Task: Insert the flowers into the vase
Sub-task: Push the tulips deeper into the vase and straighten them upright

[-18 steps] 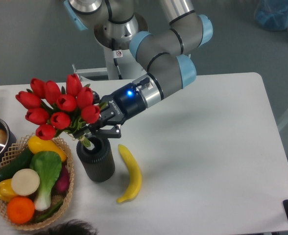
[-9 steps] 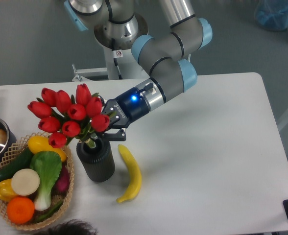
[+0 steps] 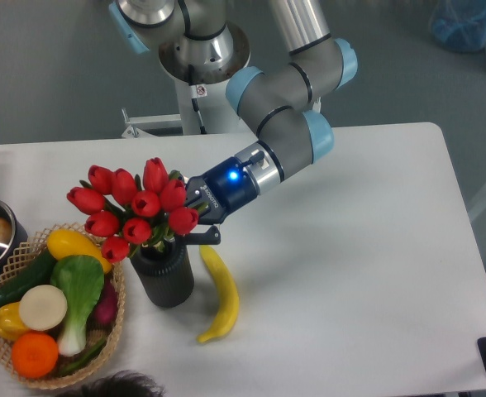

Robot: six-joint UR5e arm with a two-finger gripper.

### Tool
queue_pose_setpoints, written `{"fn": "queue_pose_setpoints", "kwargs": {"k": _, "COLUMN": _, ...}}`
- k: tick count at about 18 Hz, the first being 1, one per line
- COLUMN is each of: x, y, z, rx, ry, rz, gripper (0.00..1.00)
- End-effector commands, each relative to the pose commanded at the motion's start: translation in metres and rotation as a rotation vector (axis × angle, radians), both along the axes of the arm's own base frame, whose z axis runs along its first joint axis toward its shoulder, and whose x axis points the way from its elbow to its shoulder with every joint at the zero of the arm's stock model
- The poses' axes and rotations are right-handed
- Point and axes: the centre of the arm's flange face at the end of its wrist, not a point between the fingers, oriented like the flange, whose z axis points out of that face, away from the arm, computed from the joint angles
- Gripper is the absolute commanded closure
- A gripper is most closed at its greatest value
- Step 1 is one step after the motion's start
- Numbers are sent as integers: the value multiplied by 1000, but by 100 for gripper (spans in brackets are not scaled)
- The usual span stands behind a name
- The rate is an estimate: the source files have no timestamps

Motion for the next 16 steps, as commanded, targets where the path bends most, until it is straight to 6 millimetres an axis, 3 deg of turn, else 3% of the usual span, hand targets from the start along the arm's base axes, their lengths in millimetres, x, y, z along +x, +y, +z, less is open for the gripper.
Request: {"fn": "queue_pose_setpoints", "kwargs": {"k": 16, "x": -2, "y": -4, "z": -31, "rx": -5, "ry": -6, "rz": 3, "gripper": 73}}
